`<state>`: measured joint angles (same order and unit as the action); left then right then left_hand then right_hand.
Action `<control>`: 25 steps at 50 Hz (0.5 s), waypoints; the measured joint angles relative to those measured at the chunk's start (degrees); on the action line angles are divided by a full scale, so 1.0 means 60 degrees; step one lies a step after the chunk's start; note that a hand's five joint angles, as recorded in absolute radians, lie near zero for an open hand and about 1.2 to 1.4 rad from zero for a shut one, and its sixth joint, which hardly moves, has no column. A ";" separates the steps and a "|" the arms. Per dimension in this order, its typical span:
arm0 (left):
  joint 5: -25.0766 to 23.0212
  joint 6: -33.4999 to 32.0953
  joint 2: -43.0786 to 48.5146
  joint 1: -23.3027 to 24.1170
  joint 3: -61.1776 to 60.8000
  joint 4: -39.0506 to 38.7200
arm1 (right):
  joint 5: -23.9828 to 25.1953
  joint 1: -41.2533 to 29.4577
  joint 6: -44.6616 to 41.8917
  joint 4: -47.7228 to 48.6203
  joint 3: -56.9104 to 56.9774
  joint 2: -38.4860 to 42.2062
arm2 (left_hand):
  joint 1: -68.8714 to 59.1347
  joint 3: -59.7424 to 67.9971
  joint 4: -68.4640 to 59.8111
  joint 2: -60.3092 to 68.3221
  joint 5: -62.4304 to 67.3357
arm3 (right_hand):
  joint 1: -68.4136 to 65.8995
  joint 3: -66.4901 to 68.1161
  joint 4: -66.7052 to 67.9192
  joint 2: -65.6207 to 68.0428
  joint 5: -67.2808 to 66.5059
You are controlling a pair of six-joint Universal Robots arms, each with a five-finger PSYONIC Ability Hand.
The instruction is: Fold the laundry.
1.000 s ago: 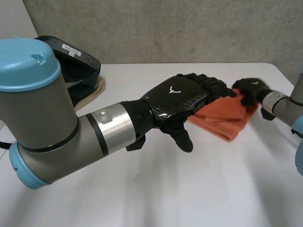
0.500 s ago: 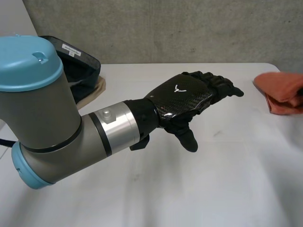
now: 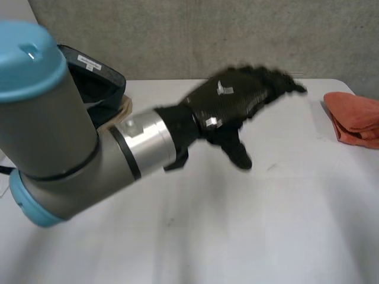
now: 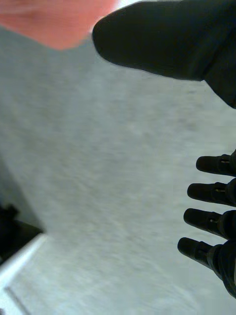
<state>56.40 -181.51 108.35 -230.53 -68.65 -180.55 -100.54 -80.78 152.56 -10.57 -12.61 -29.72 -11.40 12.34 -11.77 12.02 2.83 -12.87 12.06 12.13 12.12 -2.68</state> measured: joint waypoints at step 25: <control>0.5239 -0.3328 0.3716 -0.5941 0.3137 -0.1490 | 0.5589 -0.4489 0.0138 0.6900 -1.4080 -0.7967 | 0.0000 0.0000 0.0000 -0.0001 0.0000 | 0.0000 -0.0004 -0.0014 -0.0001 0.0000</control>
<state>87.83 -201.48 130.65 -266.18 -49.83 -189.49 -67.01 -107.71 153.39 30.83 -97.09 -77.52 -11.40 12.34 -11.77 12.02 2.83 -12.87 12.03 12.04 12.12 -2.68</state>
